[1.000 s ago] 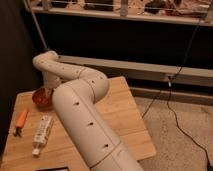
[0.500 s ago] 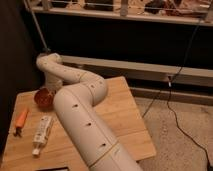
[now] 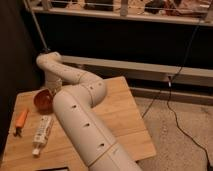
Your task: Pick up the ceramic bowl
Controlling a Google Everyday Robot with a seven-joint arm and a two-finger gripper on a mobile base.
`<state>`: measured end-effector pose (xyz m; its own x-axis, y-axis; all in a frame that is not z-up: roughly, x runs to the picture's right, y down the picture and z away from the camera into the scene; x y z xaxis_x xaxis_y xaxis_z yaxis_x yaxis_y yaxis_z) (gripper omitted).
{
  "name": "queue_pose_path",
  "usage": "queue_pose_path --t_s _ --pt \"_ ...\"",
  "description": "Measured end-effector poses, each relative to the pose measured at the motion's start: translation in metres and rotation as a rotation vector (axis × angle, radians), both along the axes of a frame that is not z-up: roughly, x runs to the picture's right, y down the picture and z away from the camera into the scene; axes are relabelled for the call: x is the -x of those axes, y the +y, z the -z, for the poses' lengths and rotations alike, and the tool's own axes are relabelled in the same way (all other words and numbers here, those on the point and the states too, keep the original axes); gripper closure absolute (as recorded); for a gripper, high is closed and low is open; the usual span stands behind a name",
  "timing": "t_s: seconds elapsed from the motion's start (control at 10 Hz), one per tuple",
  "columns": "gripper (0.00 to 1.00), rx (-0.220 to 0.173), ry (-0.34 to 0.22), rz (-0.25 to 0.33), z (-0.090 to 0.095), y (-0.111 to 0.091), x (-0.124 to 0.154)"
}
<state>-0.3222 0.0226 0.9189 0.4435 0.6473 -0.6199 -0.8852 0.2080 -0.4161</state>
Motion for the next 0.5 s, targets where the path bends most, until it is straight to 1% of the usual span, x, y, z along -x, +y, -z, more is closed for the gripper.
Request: queue_pose_path --t_s 0.3,0.5 --pt "1.00 -0.019 -0.009 -0.022 0.017 -0.024 -0.012" --pt "1.00 -0.043 -0.014 -0.034 0.026 -0.038 -0.021"
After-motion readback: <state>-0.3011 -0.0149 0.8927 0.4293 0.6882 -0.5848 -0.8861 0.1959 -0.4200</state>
